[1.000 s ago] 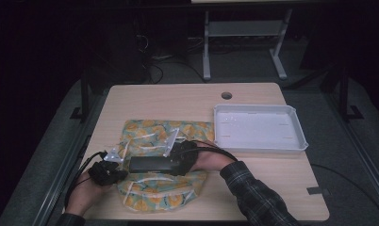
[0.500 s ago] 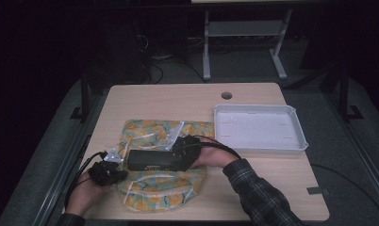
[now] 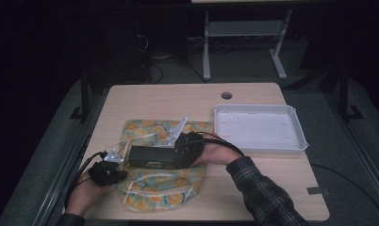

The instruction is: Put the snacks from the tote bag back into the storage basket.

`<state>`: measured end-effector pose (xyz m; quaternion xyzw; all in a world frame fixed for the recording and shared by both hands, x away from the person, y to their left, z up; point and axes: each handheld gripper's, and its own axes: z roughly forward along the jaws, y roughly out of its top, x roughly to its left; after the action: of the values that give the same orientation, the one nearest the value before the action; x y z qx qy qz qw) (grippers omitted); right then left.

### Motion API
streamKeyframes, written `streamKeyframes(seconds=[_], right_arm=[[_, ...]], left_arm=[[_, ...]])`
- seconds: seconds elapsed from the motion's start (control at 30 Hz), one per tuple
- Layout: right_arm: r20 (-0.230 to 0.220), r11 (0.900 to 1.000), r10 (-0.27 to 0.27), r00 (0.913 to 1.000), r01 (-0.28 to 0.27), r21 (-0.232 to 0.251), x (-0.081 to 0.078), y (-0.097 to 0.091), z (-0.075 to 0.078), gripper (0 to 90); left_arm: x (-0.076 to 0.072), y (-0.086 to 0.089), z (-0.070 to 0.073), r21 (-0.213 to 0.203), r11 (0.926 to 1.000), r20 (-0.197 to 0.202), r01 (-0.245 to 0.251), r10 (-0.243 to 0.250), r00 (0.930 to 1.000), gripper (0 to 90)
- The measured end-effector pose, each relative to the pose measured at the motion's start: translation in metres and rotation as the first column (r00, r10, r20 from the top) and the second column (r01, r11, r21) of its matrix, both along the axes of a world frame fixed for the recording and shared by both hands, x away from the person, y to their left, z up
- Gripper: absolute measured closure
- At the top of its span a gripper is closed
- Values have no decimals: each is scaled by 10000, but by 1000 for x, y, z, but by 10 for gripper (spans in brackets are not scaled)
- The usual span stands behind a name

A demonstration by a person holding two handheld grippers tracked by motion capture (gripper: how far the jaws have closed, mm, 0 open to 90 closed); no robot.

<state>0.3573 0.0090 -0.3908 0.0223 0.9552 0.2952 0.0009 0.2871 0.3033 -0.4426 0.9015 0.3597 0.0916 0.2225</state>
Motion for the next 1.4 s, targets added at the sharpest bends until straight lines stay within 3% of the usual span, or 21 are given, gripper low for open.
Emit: streamKeyframes(seconds=[0.2, 0.43, 0.7, 0.83, 1.0, 1.17, 1.23, 1.4], right_arm=[[9, 9999, -4, 10000, 4, 128, -2, -2, 8, 415], [39, 9999, -87, 10000, 87, 93, -3, -6, 12, 415], [263, 9998, -210, 9994, 210, 24, -2, -14, 21, 415], [385, 9997, -260, 9989, 259, 27, -1, -19, 25, 416], [348, 9989, -469, 9983, 466, 82, 2, -27, 31, 415], [349, 9971, -736, 9967, 729, 223, 5, -39, 36, 416], [379, 9961, -856, 9956, 847, 250, 6, -45, 38, 416], [518, 9931, -1161, 9919, 1152, 209, 10, -58, 42, 415]], left_arm=[[-1, -1, 1, -166, 9998, -133, 109, -111, 9998, 854], [-5, 2, 13, -1026, 9947, 227, 99, -76, 9997, 777], [-12, 6, 23, -1938, 9810, 491, -40, 138, 9987, 591], [-15, 4, 29, -2468, 9691, 688, 40, 134, 9975, 483], [-19, -1, 35, -2734, 9611, 1074, 388, -96, 9942, 411], [-19, -4, 35, -2638, 9619, 1303, 721, -385, 9907, 379], [-20, -6, 34, -2778, 9583, 1264, 667, -324, 9915, 374], [-19, -7, 32, -2677, 9603, 1258, 789, -463, 9910, 374]])
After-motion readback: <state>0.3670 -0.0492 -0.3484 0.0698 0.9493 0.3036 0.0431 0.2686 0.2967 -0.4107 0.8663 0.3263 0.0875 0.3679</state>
